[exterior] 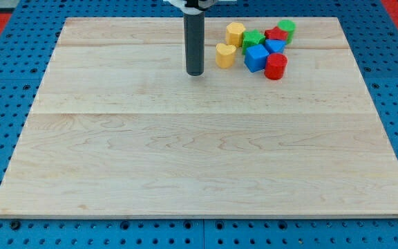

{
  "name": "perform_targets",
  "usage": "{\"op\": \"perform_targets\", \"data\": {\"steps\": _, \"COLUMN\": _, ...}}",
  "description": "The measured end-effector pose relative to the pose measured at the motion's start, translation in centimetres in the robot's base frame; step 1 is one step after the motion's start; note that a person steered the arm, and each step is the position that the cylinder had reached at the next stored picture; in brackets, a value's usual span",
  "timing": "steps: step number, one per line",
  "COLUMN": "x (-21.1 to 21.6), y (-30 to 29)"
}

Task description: Slide the arm towards center right of the board

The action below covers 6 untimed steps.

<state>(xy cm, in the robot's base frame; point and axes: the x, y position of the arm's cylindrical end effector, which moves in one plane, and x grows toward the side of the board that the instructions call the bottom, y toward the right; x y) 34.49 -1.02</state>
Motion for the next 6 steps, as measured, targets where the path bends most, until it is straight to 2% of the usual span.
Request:
{"op": "perform_targets", "data": {"steps": 2, "x": 3.1, "y": 1.3}}
{"op": "perform_targets", "data": {"steps": 3, "x": 10.9, "y": 4.8}}
{"op": "perform_targets", "data": {"steps": 4, "x": 11.3, "y": 16.2}}
{"op": "perform_targets", "data": {"steps": 5, "x": 6.9, "y": 23.6}}
{"op": "perform_targets", "data": {"steps": 6, "x": 2.8, "y": 22.9}}
